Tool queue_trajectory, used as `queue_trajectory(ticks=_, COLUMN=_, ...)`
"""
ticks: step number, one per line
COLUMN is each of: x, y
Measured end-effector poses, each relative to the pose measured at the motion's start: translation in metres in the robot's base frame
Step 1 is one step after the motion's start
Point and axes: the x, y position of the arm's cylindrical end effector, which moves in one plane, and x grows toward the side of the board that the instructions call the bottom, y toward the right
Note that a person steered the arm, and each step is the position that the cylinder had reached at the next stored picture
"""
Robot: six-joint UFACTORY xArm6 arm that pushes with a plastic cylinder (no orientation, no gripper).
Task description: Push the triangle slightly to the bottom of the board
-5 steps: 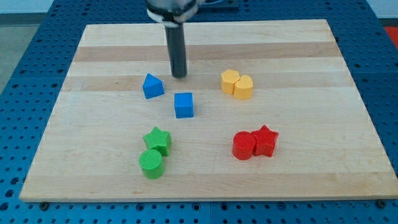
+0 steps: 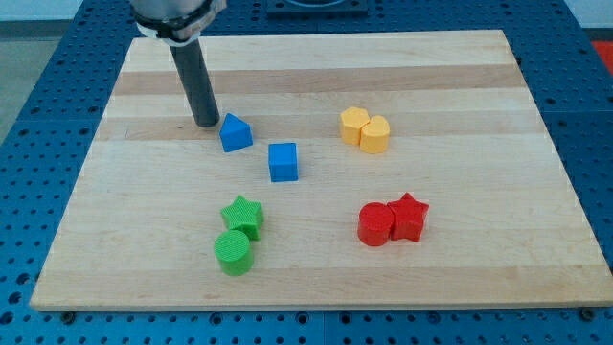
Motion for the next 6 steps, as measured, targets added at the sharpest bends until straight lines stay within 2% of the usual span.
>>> queue_trajectory(ticks=3, x=0.072, y=0.037)
queue_trajectory(ticks=5, x=0.071, y=0.001)
queue_trajectory(ticks=6, x=0.036, y=-0.022)
